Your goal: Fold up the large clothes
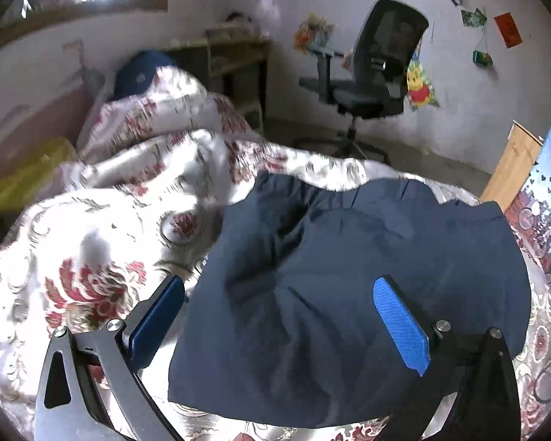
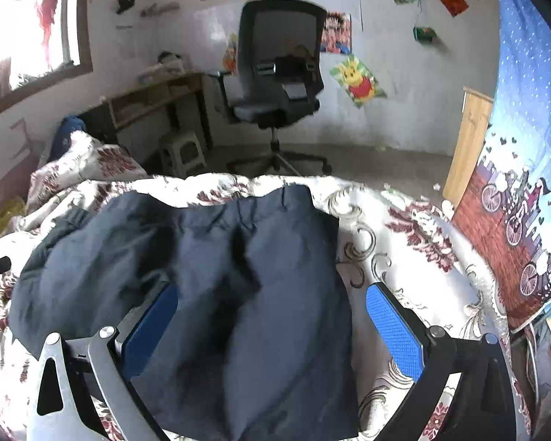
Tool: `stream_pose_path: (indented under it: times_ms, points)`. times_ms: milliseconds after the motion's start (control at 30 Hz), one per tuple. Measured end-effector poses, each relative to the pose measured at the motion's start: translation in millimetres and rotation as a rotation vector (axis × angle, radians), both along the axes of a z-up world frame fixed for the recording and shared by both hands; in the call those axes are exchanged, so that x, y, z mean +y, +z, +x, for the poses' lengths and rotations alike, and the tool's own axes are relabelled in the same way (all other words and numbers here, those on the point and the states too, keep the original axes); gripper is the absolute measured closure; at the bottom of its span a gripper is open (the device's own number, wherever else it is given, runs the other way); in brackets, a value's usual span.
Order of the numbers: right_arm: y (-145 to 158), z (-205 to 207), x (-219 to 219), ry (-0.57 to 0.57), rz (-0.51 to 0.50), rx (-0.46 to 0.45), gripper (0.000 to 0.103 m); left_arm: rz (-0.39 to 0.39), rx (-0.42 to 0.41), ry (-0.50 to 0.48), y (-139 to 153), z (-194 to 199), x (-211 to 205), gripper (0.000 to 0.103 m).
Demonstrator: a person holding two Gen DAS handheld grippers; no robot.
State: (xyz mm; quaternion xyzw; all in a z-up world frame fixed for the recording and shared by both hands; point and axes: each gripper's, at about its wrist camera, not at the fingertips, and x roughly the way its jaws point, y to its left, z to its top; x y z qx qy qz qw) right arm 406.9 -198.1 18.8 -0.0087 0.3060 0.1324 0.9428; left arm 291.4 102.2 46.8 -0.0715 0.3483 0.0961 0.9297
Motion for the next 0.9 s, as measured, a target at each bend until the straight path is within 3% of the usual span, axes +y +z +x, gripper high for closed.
stream_pose_path:
  times_ms: [200,567,733,900]
  points:
    - [17,-30,2,0.022,0.04,-0.06,0.0,0.075,-0.115,0.003,19,-21,-22,0.002]
    - [32,-98,-2,0.021,0.085,-0.187,0.0,0.092,-0.23,-0.049,29,-68,-47,0.002]
    - [26,-129,5,0.054,0.07,-0.222,0.0,0.139,-0.252,-0.056,22,-93,-58,0.002]
    - [12,-151,22,0.12,0.041,-0.204,0.0,0.129,-0.248,-0.078,8,-112,-64,0.002]
